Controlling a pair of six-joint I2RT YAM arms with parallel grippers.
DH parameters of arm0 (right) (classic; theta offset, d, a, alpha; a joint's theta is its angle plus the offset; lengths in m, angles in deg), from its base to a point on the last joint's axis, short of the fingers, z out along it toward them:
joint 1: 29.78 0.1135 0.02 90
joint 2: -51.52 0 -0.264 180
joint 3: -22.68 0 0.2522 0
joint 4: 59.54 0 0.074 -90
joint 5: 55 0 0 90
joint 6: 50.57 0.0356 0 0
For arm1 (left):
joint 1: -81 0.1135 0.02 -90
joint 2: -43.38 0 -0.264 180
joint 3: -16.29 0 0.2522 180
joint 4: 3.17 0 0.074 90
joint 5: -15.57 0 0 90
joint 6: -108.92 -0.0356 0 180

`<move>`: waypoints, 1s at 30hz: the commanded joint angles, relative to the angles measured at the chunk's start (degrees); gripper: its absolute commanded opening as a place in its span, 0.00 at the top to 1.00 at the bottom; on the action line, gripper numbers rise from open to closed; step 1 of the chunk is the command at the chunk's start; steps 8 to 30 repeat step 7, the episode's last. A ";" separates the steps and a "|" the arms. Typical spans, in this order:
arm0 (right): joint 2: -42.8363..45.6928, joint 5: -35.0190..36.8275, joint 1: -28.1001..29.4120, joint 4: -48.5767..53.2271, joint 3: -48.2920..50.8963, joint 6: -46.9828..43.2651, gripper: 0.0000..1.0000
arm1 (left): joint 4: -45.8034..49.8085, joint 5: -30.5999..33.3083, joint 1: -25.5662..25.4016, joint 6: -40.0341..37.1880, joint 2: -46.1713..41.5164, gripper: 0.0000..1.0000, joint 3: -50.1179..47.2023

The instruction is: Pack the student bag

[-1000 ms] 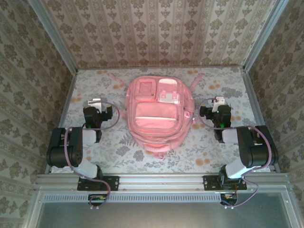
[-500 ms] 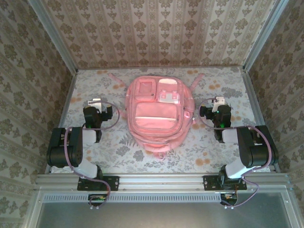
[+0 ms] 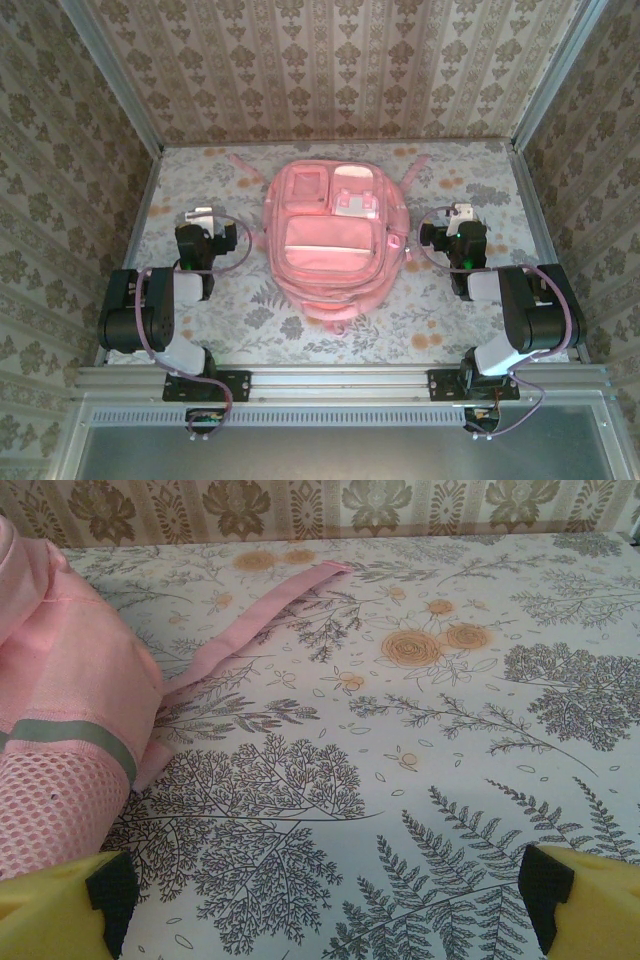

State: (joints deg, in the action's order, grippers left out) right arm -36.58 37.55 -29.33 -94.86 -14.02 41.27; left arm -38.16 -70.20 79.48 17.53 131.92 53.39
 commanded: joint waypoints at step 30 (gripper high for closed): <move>0.55 -0.26 0.28 0.13 -0.35 -0.26 0.00 | -0.29 -1.24 0.03 -1.36 -0.53 0.00 -0.15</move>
